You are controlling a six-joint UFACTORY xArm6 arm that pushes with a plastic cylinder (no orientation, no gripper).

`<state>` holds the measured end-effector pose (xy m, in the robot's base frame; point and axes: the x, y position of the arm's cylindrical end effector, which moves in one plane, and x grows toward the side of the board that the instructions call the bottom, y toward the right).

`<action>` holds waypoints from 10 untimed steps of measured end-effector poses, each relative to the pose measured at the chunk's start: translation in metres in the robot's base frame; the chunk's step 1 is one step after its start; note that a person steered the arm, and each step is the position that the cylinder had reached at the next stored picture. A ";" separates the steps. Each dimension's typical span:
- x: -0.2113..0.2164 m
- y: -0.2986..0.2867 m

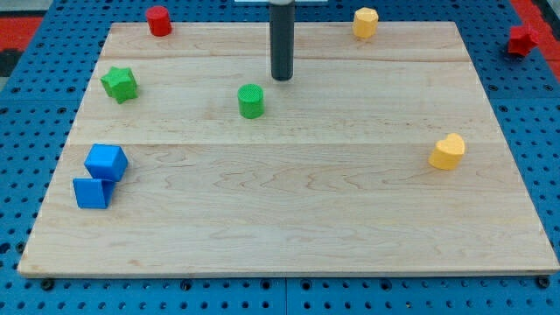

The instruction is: Slightly push the hexagon to the top side

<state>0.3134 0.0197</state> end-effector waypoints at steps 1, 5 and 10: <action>0.133 0.128; 0.211 0.113; 0.031 0.120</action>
<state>0.3444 0.1392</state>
